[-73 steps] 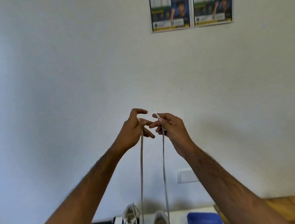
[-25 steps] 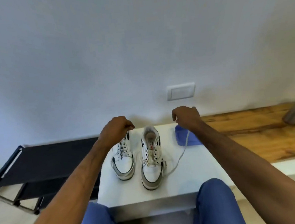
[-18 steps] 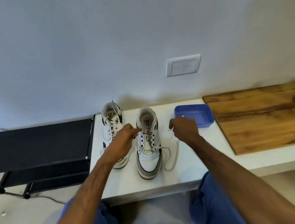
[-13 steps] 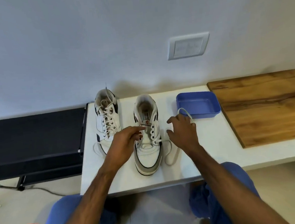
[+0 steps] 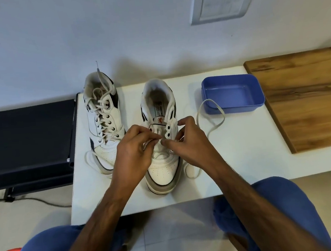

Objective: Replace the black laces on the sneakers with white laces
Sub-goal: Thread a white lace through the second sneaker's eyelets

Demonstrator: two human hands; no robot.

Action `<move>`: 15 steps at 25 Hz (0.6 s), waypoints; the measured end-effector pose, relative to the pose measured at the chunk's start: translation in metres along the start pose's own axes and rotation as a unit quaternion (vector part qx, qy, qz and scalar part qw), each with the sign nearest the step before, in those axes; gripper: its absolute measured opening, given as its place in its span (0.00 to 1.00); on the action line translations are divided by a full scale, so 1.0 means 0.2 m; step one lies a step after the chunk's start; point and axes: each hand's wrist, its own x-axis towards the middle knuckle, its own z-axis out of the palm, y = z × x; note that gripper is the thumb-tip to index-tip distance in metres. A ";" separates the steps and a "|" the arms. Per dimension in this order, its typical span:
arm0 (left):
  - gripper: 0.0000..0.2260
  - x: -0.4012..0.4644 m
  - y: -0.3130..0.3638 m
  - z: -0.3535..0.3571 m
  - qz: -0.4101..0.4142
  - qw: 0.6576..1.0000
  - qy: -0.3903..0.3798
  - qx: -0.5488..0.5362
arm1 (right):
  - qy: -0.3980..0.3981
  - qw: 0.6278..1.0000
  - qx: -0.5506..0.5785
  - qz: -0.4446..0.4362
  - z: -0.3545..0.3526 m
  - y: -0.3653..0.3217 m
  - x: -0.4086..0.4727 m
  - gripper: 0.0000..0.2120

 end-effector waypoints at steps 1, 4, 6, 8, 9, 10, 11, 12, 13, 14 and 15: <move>0.09 0.00 0.00 0.00 -0.014 1.000 -0.001 -0.010 | 0.009 1.000 0.005 0.001 0.01 0.00 0.01 0.28; 0.11 0.01 0.01 -0.01 -0.082 0.995 -0.001 -0.053 | 0.018 1.000 -0.005 0.003 0.02 0.00 0.02 0.28; 0.13 0.01 0.01 0.00 -0.102 0.992 0.002 -0.070 | 0.015 1.000 -0.022 0.003 0.01 -0.01 0.02 0.27; 0.13 0.00 0.02 0.01 -0.080 0.995 0.006 -0.066 | 0.004 1.000 -0.023 0.012 -0.02 -0.01 0.02 0.25; 0.13 0.00 0.01 0.02 -0.066 0.996 0.006 -0.060 | -0.004 1.000 -0.016 0.016 -0.04 -0.01 0.01 0.24; 0.14 0.00 0.01 0.02 -0.056 0.997 0.004 -0.054 | -0.011 1.000 -0.009 0.019 -0.07 -0.01 0.01 0.23; 0.14 0.00 0.00 0.03 -0.049 0.998 0.001 -0.049 | -0.016 1.000 0.000 0.020 -0.08 0.00 0.01 0.23; 0.14 0.00 0.00 0.05 -0.042 0.998 -0.005 -0.046 | -0.019 1.000 0.011 0.023 -0.10 0.01 0.01 0.23; 0.14 0.00 0.00 0.06 -0.036 0.998 -0.013 -0.044 | -0.021 0.999 0.020 0.024 -0.10 0.01 0.01 0.22; 0.14 0.01 -0.01 0.07 -0.034 0.998 -0.020 -0.043 | -0.022 0.999 0.024 0.023 -0.10 0.01 0.01 0.22; 0.15 0.01 -0.01 0.07 -0.037 0.998 -0.023 -0.046 | -0.022 0.999 0.025 0.021 -0.10 0.02 0.01 0.22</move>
